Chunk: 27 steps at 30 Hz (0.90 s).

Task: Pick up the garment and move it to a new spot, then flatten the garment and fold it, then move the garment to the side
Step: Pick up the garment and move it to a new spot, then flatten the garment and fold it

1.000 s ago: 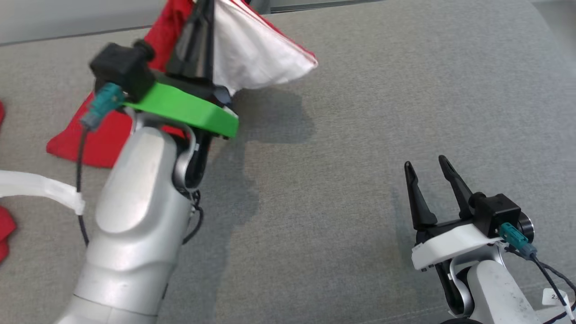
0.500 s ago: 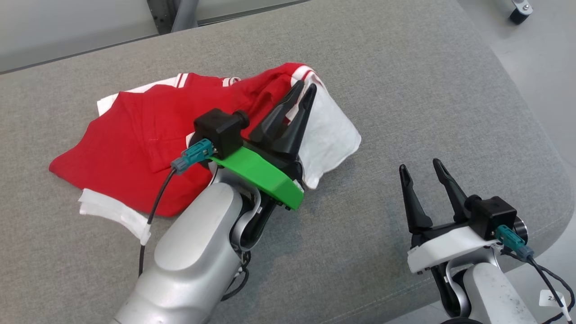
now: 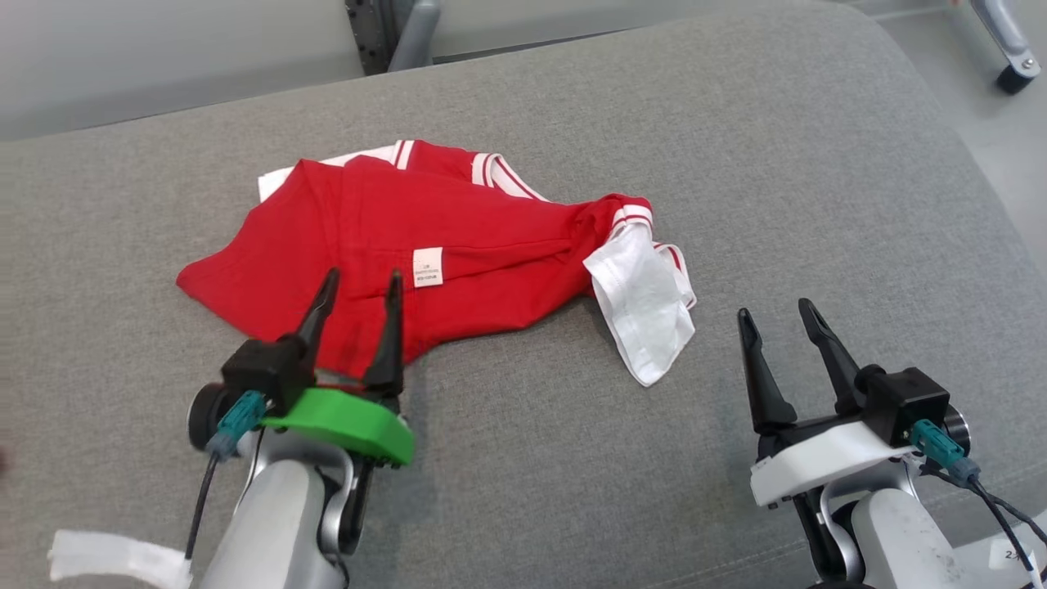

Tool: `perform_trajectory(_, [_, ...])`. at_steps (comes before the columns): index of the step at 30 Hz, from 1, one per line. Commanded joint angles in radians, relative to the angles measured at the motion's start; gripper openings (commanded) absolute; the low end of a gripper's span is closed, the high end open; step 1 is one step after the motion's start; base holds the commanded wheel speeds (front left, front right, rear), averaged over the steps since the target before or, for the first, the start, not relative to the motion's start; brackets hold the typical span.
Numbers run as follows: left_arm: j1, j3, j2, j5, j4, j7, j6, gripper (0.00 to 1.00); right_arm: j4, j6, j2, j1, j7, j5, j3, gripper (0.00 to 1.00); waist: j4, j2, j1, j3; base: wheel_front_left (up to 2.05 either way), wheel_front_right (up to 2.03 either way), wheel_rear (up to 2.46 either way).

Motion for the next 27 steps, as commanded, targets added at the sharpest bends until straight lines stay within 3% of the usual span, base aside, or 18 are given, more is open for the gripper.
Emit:
perform_trajectory(1, [0.064, 0.058, 0.004, 0.036, -0.024, 0.0, 0.002, 1.0, 0.002, 0.0, -0.004, 0.021, -0.001, -0.007, -0.002, 1.0, 0.042, 0.0001, 0.0, -0.04, 0.0, 0.0, 0.0])
perform_trajectory(4, [0.145, 0.149, 0.003, 0.074, -0.062, 0.0, -0.007, 1.0, 0.004, 0.0, -0.003, 0.04, -0.001, -0.013, -0.001, 1.0, 0.059, 0.0001, 0.0, -0.065, 0.0, 0.0, 0.0])
perform_trajectory(13, [0.329, 0.277, 0.001, 0.108, -0.151, 0.0, -0.001, 1.0, 0.005, 0.0, -0.003, 0.085, -0.001, -0.021, -0.006, 1.0, 0.084, 0.0001, 0.0, -0.127, 0.0, 0.0, 0.0])
perform_trajectory(20, [0.43, 0.281, 0.001, 0.091, -0.196, 0.0, 0.026, 1.0, -0.008, 0.0, -0.003, 0.135, -0.001, -0.026, -0.024, 1.0, 0.1, 0.0001, 0.0, -0.164, 0.0, 0.0, 0.0])
perform_trajectory(27, [0.424, 0.242, 0.001, 0.09, -0.203, 0.0, 0.022, 1.0, -0.014, 0.0, -0.003, 0.153, -0.001, -0.032, -0.037, 1.0, 0.107, 0.0001, 0.0, -0.152, 0.0, 0.0, 0.0])
